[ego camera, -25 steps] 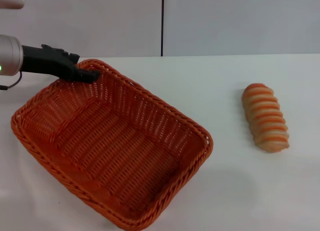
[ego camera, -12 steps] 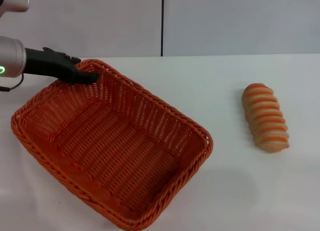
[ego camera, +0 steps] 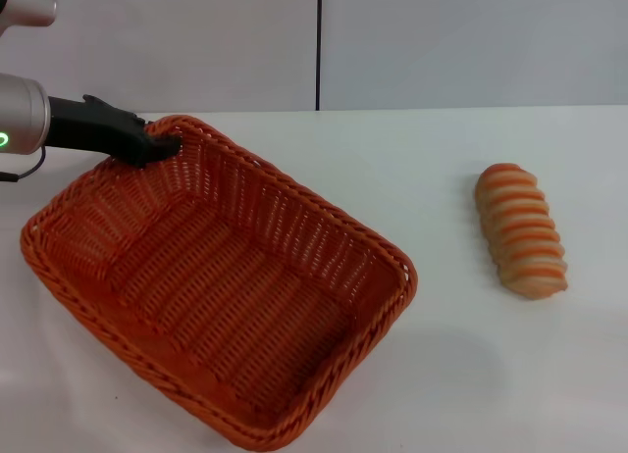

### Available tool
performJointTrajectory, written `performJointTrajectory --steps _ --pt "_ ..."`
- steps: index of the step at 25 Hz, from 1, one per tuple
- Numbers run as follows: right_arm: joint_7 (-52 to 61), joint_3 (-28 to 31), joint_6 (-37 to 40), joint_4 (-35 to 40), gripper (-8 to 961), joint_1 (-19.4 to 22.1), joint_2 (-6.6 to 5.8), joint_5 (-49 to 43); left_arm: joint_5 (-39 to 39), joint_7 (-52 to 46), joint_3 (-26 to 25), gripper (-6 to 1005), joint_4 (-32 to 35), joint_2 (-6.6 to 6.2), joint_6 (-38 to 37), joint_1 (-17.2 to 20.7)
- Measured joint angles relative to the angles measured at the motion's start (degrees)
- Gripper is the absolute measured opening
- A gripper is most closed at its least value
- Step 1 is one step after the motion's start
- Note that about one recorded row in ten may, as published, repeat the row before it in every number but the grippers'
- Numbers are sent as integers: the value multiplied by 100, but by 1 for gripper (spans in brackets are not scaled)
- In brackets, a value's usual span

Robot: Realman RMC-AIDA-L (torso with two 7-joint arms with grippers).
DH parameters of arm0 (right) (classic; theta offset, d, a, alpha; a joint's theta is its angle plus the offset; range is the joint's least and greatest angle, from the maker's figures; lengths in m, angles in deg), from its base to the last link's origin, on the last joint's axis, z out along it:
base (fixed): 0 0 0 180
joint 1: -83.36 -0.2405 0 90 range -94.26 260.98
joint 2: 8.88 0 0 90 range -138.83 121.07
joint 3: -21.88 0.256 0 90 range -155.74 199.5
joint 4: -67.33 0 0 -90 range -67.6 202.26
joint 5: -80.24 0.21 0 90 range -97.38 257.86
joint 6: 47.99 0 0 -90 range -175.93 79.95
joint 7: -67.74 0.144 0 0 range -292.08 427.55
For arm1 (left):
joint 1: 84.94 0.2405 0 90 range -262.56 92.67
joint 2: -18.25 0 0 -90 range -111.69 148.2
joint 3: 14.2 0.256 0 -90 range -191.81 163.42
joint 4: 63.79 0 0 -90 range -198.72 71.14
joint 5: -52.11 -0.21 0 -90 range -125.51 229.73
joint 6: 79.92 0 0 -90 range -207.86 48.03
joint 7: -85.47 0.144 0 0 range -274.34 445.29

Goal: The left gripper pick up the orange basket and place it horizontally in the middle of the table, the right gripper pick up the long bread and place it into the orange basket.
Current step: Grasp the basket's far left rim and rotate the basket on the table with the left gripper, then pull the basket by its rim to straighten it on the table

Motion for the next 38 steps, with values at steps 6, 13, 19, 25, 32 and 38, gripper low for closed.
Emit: performJointTrajectory --steps 6,13,19,25,32,38 --pt "1 0 -11 -1 546 4 0 0 76 -18 -46 215 49 -1 -181 -11" --pt "9 0 -22 -47 546 4 0 0 1051 -318 -853 209 215 -53 -612 64" --pt "9 3 -26 -46 547 -14 -7 0 1142 -797 -1330 205 364 -40 -664 136" --pt "9 33 -171 -19 547 -49 -9 0 1220 -1370 -1769 204 327 -26 -714 304" --pt "9 14 -240 -8 548 -113 -18 1 1472 -1571 -1755 204 223 -6 -659 683" --pt "9 2 -447 45 548 -216 -32 1 1918 -1567 -1750 204 -25 5 -478 961"
